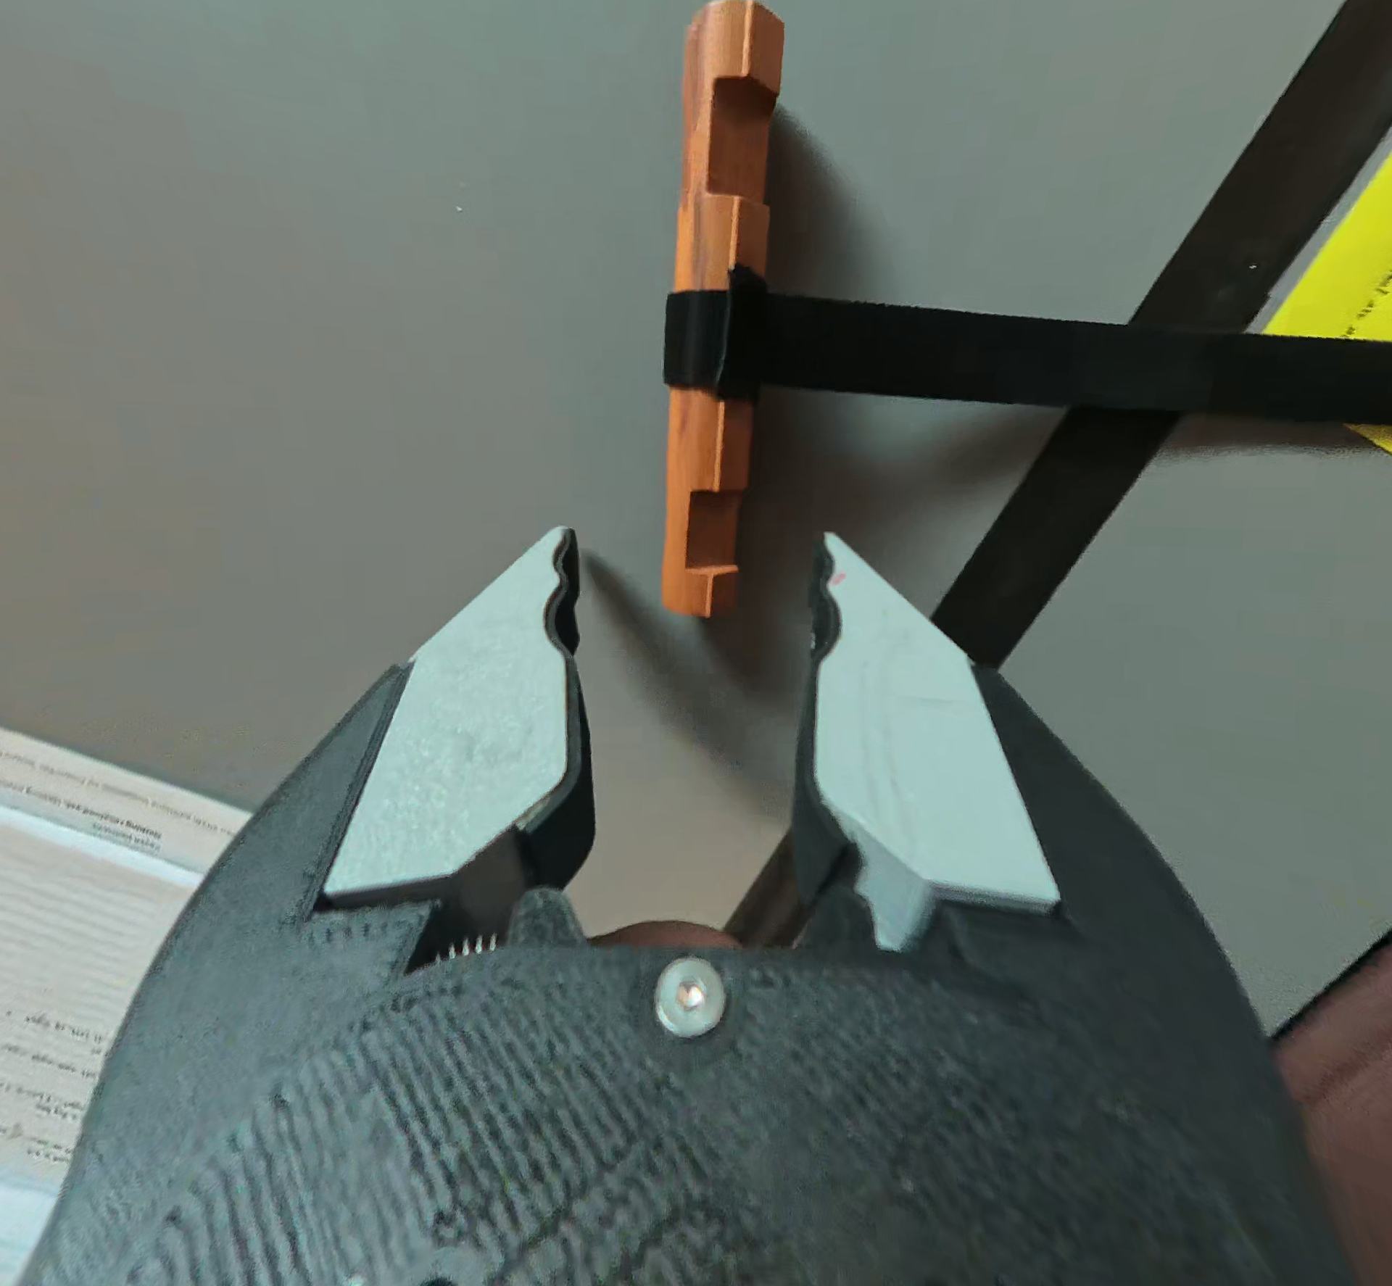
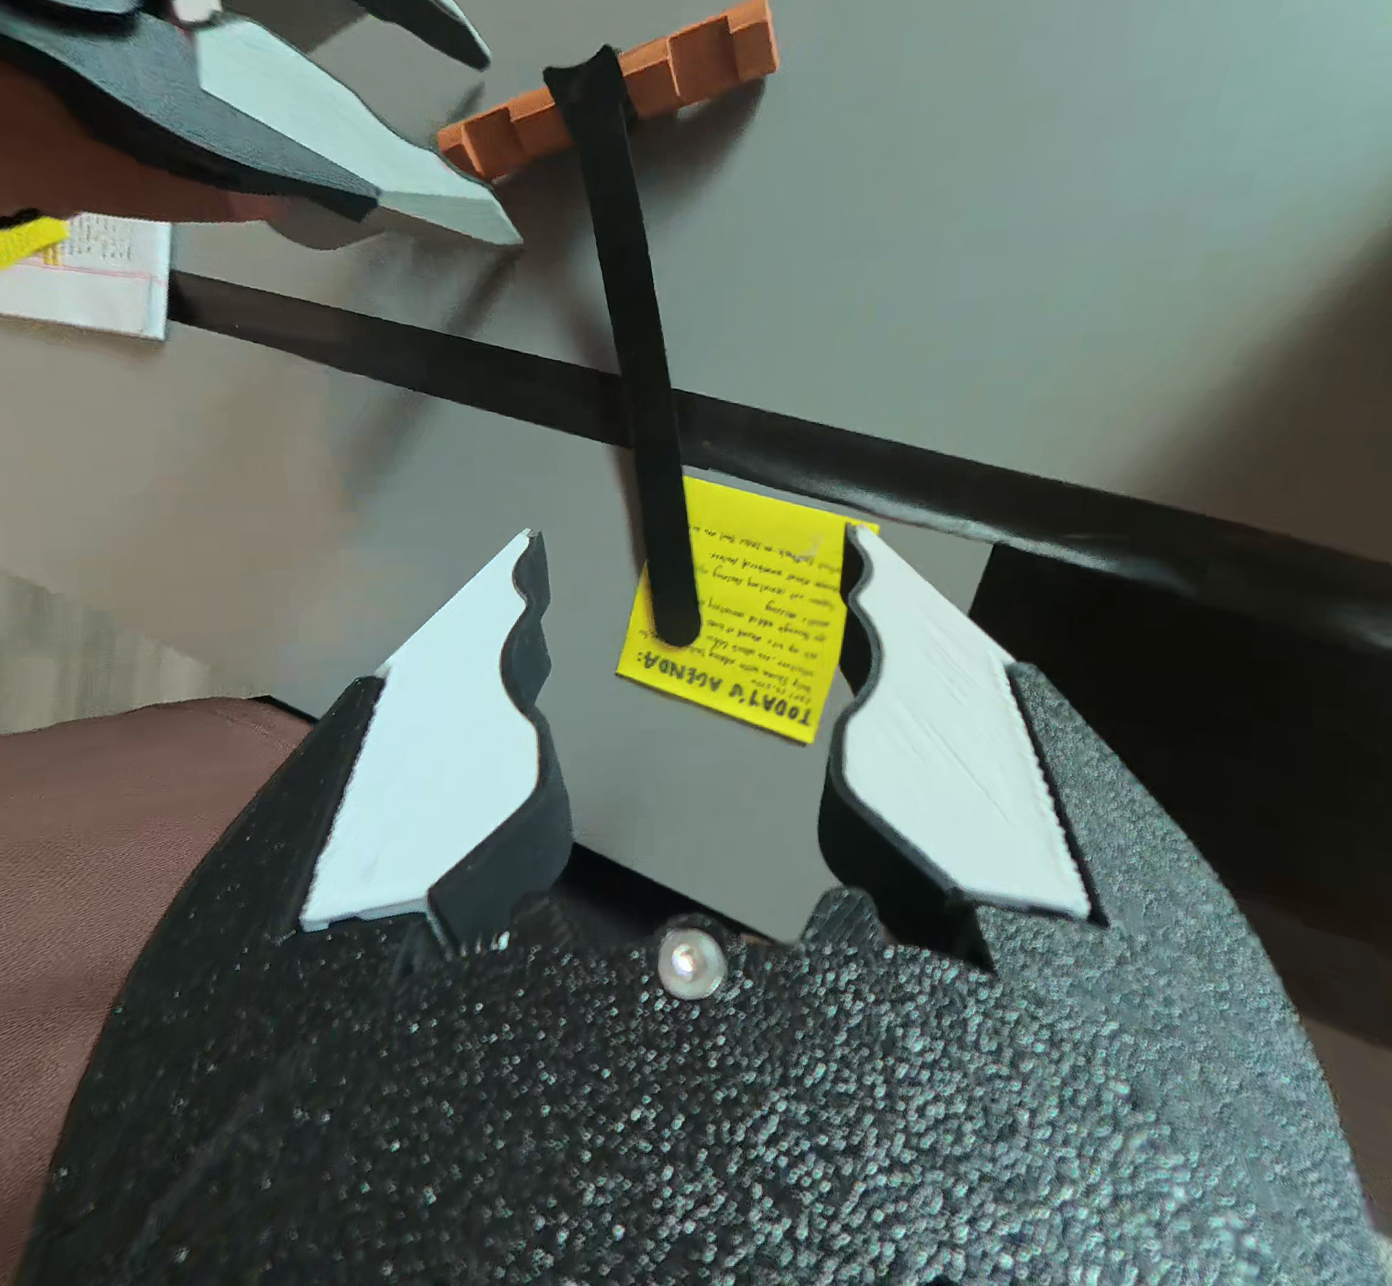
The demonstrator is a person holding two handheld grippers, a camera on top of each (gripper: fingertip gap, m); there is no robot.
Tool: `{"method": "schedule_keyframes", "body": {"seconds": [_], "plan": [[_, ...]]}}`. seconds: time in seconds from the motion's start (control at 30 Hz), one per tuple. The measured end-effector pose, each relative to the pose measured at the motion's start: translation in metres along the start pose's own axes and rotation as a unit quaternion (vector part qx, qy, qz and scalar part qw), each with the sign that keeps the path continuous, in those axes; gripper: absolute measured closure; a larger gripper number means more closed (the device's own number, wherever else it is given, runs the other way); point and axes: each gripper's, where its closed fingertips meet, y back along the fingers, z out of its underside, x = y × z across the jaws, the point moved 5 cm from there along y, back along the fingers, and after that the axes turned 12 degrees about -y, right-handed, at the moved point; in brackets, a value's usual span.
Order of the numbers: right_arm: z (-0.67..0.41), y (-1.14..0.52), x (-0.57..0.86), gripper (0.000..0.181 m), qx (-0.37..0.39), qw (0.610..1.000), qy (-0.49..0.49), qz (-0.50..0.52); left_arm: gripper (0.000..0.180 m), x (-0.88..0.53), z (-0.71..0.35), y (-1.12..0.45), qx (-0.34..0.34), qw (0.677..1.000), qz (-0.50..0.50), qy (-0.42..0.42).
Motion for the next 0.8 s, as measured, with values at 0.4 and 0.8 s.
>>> {"method": "schedule_keyframes", "body": {"seconds": [0.4, 0.8], "plan": [[-0.041, -0.005, 0.016, 0.107, -0.041, 0.984, 0.097, -0.146, 0.163, -0.005, -0.024, 0.017, 0.028, 0.999, -0.003, 0.025], [-0.096, 0.080, -0.048, 0.103, 0.090, 0.938, 0.045, -0.331, 0.163, 0.024, -0.067, 0.174, 0.309, 0.901, -0.198, -0.232]]}}
